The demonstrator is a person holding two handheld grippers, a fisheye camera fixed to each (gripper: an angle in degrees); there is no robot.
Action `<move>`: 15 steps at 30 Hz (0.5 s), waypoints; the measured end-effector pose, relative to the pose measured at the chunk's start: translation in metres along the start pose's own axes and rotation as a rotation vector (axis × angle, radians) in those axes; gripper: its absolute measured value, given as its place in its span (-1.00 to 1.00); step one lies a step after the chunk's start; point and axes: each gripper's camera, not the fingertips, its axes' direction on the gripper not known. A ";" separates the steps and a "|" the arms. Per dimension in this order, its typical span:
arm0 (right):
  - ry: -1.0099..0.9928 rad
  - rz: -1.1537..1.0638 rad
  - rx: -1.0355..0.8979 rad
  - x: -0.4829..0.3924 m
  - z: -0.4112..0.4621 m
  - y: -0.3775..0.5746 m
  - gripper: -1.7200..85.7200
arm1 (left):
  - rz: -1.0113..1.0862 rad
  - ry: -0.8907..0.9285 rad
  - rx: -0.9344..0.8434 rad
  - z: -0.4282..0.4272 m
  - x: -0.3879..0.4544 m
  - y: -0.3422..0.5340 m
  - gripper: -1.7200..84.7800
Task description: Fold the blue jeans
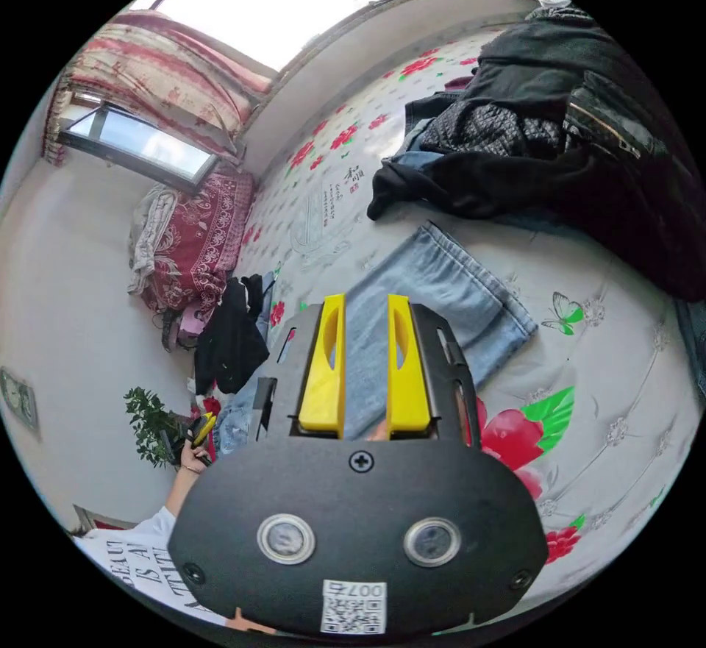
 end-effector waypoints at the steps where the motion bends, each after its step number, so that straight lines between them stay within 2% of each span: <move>1: 0.009 0.014 -0.004 0.012 0.004 0.011 -0.87 | 0.033 -0.008 0.020 0.000 0.005 0.008 -0.78; 5: 0.102 0.061 -0.005 0.057 0.001 0.044 -0.87 | 0.131 -0.106 0.046 -0.009 0.027 0.063 -0.78; 7: 0.131 0.084 0.005 0.072 -0.002 0.047 -0.88 | 0.202 -0.093 0.019 -0.003 0.048 0.091 -0.78; 11: 0.090 0.105 0.022 0.085 0.005 0.038 -0.89 | 0.504 -0.027 -0.160 0.055 0.135 0.147 -0.73; 15: 0.091 0.133 -0.049 0.091 0.033 0.026 -0.91 | 0.640 0.011 -0.322 0.124 0.182 0.178 -0.74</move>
